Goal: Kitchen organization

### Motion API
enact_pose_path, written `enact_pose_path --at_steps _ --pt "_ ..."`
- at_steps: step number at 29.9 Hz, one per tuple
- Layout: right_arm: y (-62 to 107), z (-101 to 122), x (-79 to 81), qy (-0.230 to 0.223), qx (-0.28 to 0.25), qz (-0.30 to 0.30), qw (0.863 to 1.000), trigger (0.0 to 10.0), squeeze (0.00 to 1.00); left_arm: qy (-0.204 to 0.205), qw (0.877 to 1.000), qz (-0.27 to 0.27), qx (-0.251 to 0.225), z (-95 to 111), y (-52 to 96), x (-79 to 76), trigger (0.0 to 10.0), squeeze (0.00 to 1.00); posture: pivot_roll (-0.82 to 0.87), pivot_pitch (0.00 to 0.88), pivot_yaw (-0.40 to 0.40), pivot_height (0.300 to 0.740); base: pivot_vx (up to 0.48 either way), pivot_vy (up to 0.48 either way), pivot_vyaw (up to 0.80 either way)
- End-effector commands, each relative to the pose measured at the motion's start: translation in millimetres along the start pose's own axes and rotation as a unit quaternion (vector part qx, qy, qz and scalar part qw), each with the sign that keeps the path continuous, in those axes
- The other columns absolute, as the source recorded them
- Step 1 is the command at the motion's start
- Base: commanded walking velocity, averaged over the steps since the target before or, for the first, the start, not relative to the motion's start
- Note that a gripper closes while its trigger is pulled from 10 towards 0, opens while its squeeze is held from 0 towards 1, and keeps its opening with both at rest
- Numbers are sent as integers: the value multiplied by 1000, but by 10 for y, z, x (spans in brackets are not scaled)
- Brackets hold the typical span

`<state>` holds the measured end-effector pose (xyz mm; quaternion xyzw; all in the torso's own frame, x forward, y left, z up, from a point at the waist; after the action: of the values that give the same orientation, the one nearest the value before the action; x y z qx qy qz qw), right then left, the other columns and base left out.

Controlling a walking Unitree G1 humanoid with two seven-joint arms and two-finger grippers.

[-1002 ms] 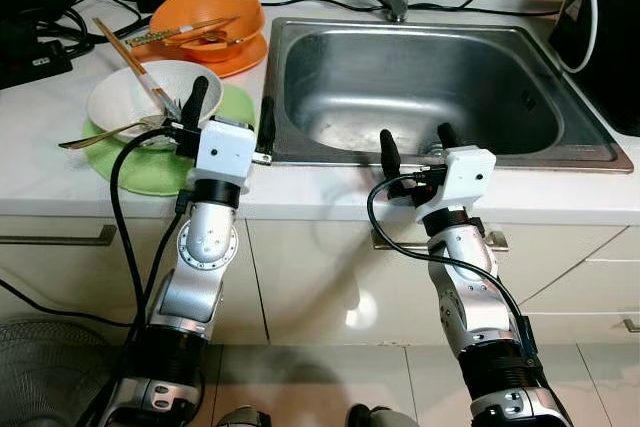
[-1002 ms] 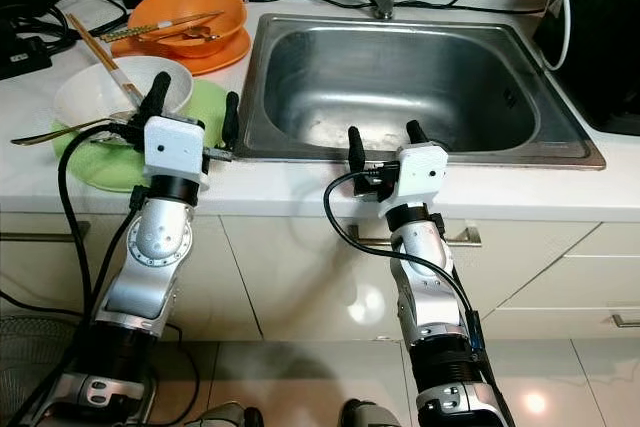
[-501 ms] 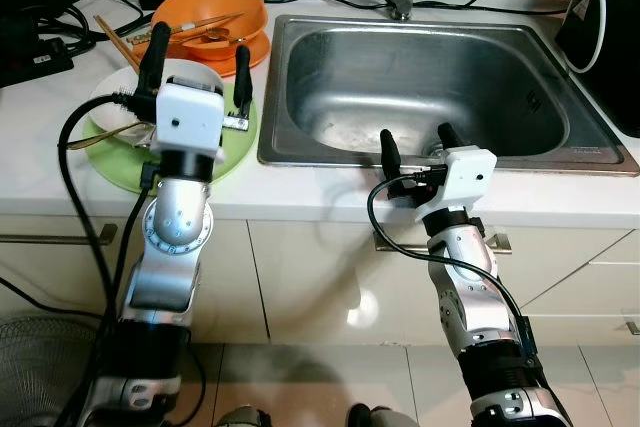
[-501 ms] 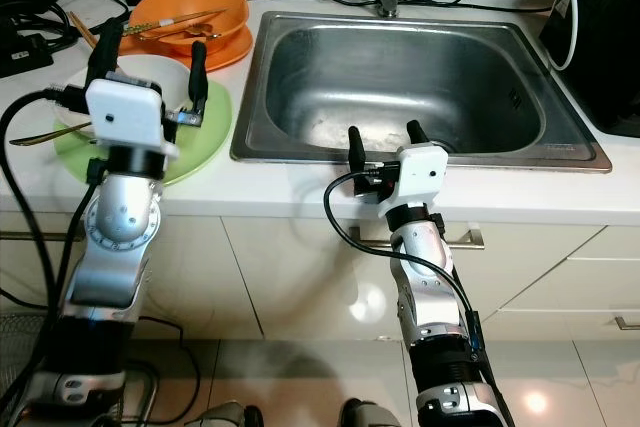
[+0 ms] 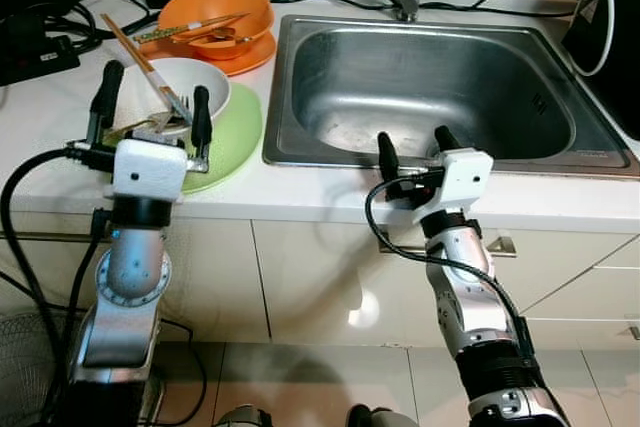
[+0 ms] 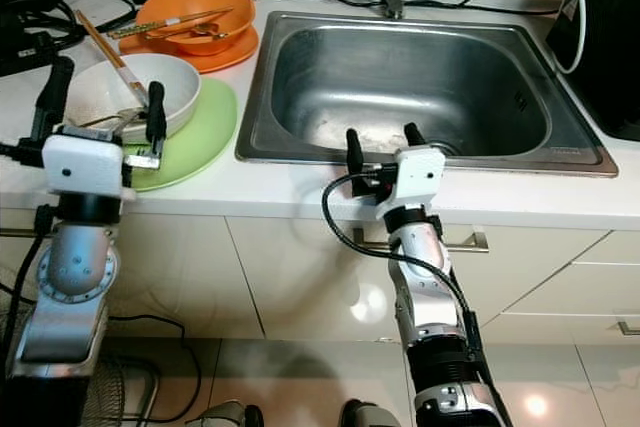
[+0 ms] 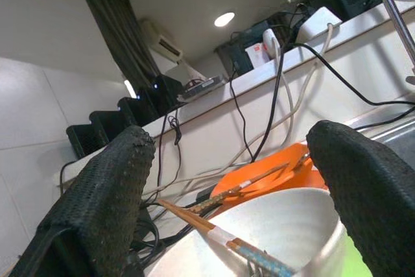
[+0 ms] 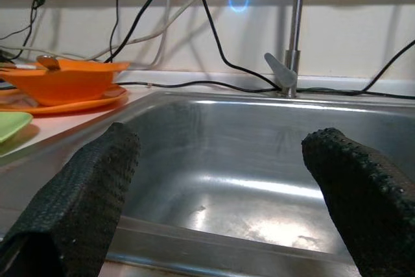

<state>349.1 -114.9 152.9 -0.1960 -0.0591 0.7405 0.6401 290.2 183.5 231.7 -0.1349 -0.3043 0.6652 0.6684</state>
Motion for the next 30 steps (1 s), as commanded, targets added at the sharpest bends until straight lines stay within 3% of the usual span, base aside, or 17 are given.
enact_pose_path --at_steps 1,7,13,23,30 --pt "2 -1 -11 -4 -2 -2 1000 10000 0 -4 1000 -11 -10 78 -11 -12 10000 0 82 89 -32 740 0 0 0" --pt "-16 4 21 -7 -4 2 1000 10000 0 20 997 -61 -43 309 -96 -234 10000 0 81 87 -30 740 0 0 0" --pt "-8 2 -2 -7 -4 -1 1000 10000 0 15 998 -64 -15 203 55 -288 10000 0 84 96 -32 740 0 0 0" --pt "-34 2 11 -9 -5 -1 1000 10000 0 -5 999 -33 13 141 222 -202 10000 0 107 103 -41 740 0 0 0" --pt "-46 4 32 -14 -6 2 1000 10000 0 -30 998 20 44 -28 344 45 10000 0 113 104 -44 740 0 0 0"
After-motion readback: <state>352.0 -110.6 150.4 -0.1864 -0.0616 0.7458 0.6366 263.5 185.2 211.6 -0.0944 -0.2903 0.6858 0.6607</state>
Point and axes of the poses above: a point about 5 cm out from each wrist's last joint towards the gripper, its own y axis pointing back from the gripper into the wrist, its own z axis along the axis of the wrist's last joint, x = y × z, the point moved 3 cm from there along -y, pointing out of the wrist towards the gripper, and after that the axes turned 15 degrees about y, right-handed, at the moved point
